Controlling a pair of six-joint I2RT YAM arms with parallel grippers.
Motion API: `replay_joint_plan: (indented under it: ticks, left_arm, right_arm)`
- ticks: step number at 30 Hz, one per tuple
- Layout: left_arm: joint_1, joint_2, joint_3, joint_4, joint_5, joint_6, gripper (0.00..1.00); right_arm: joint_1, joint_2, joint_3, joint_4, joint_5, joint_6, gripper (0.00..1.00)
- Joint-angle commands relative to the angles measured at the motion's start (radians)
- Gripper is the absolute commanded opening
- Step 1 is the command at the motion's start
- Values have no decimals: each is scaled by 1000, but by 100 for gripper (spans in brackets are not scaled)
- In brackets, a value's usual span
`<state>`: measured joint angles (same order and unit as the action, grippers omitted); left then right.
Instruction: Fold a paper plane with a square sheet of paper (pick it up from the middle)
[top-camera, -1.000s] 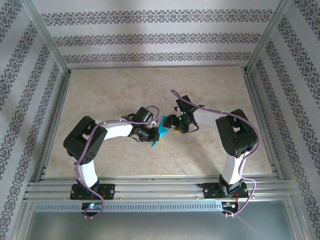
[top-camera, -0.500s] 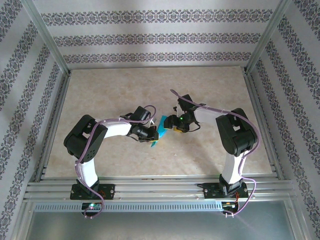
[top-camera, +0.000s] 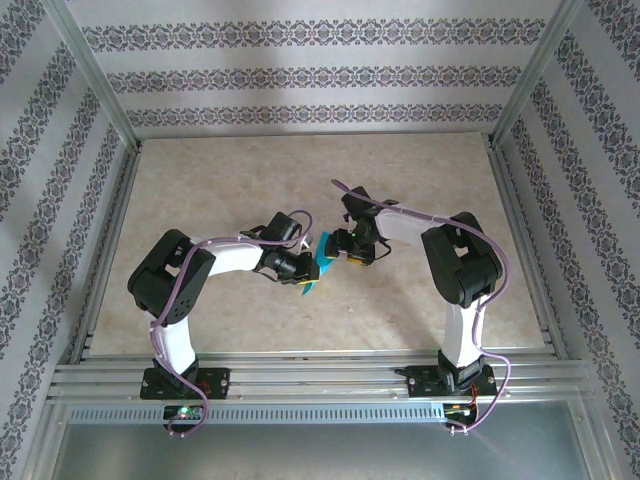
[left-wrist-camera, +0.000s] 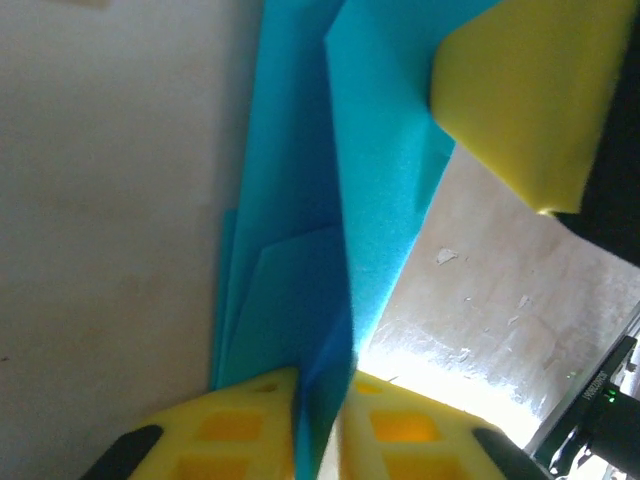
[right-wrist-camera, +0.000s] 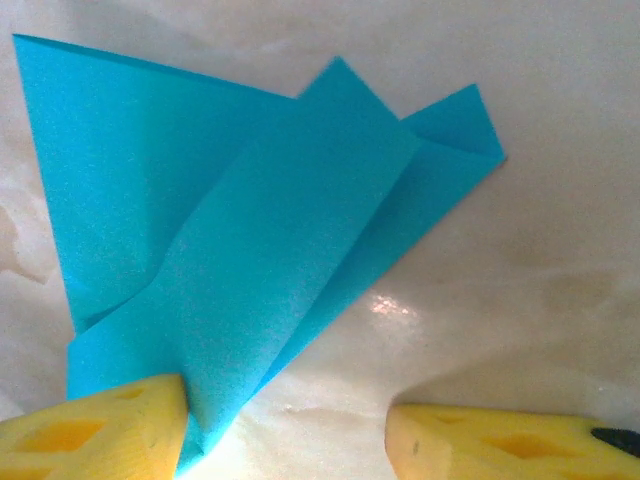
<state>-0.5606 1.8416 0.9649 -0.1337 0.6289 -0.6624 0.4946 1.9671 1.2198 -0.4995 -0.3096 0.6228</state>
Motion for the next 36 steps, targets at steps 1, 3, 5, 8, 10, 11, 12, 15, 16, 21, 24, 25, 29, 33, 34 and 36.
replay_joint_plan:
  ticks: [1, 3, 5, 8, 10, 11, 12, 15, 16, 21, 24, 25, 29, 33, 34, 36]
  left_arm:
    - [10, 12, 12, -12, -3, 6, 21]
    - [11, 13, 15, -11, -8, 11, 22]
    - [10, 17, 20, -9, -8, 18, 22]
    - [10, 21, 26, -13, -13, 34, 21]
    - [10, 23, 31, -27, -21, 44, 18]
    - [10, 24, 32, -33, -24, 47, 16]
    - [11, 24, 35, -38, -26, 50, 14]
    - [11, 23, 41, -44, -20, 46, 8]
    - [11, 23, 43, -44, -13, 41, 6]
    - [15, 31, 50, -50, 19, 11, 4]
    - [23, 36, 50, -49, 38, -7, 3]
    - [26, 35, 51, -53, 40, -11, 3]
    - [34, 34, 47, -39, 59, -38, 3]
    - [45, 31, 23, 15, 92, -76, 2]
    - [47, 31, 15, 28, 97, -84, 2]
    - [51, 34, 10, 36, 105, -91, 2]
  right_arm:
    - [25, 177, -66, 99, 114, 0, 72]
    - [27, 178, -67, 97, 114, -1, 73]
    - [28, 181, -66, 95, 114, -4, 73]
    - [29, 184, -65, 87, 118, -5, 73]
    - [30, 187, -65, 84, 122, -2, 73]
    - [29, 189, -65, 82, 122, 0, 73]
    - [30, 189, -65, 83, 123, 0, 73]
    - [26, 181, -67, 89, 112, -2, 74]
    - [22, 171, -70, 99, 102, -4, 74]
    - [-23, 65, -83, 170, 7, -57, 74]
    - [-62, -30, -107, 250, -81, -87, 74]
    - [-75, -61, -123, 283, -109, -89, 74]
    - [-114, -150, -233, 466, -242, -84, 72]
    - [-114, -180, -348, 600, -301, -63, 63]
    - [-110, -184, -370, 641, -319, -48, 61]
    - [-93, -195, -393, 679, -325, -38, 55]
